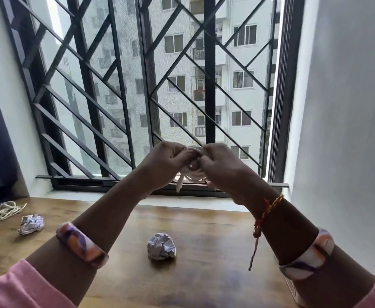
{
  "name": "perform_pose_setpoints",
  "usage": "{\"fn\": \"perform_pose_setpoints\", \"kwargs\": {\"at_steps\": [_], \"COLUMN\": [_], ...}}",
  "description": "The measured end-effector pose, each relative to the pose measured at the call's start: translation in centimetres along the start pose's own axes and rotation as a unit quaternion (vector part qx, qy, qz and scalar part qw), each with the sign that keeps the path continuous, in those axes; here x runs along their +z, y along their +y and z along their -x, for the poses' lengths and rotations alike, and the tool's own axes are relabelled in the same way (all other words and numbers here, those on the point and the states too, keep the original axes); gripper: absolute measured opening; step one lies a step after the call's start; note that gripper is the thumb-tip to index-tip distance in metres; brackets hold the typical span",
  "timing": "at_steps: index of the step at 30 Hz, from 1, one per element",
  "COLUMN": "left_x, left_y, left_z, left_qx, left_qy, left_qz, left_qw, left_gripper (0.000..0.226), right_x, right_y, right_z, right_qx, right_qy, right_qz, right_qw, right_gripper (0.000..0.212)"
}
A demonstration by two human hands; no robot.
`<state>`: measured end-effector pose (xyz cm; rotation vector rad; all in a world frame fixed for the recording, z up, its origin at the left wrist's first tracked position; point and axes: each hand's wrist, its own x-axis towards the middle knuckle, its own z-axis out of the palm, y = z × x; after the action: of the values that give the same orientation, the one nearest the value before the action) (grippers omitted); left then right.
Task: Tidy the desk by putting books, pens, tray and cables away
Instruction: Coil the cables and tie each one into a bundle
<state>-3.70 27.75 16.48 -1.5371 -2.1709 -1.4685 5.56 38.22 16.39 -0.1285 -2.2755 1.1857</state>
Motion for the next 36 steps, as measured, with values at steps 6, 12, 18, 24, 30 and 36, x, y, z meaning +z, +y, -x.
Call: {"fn": "perform_pose_setpoints", "kwargs": {"at_steps": [6,12,18,24,30,36], "left_x": [0.1,1.4,0.6,-1.6,-3.6,-3.8], "left_y": [0.1,0.5,-0.5,-0.7,-1.7,-3.1], "left_z": [0.6,0.5,0.4,1.5,4.6,8.9], "left_qx": [-0.093,-0.156,-0.214,-0.240,-0.359,-0.401], "left_qy": [-0.036,-0.024,0.018,-0.012,-0.037,0.095], "left_qz": [0.176,0.428,0.441,0.320,0.313,0.195], "left_qw": [0.979,0.890,0.871,0.916,0.878,0.890], "left_gripper": [0.031,0.026,0.027,0.031,0.041,0.052], "right_x": [-1.2,-1.2,-0.1,1.0,4.9,11.4], "right_y": [1.1,1.3,1.5,1.4,2.3,3.2], "right_z": [0.9,0.8,0.4,0.0,-0.5,0.0], "right_qx": [0.124,0.099,0.042,-0.125,-0.212,-0.159], "right_qy": [-0.105,-0.120,-0.018,0.015,-0.061,-0.087], "right_qz": [-0.239,-0.354,-0.316,-0.110,-0.020,-0.253], "right_qw": [0.957,0.922,0.948,0.986,0.975,0.950], "right_gripper": [0.016,0.010,0.020,0.020,0.026,0.019]}}
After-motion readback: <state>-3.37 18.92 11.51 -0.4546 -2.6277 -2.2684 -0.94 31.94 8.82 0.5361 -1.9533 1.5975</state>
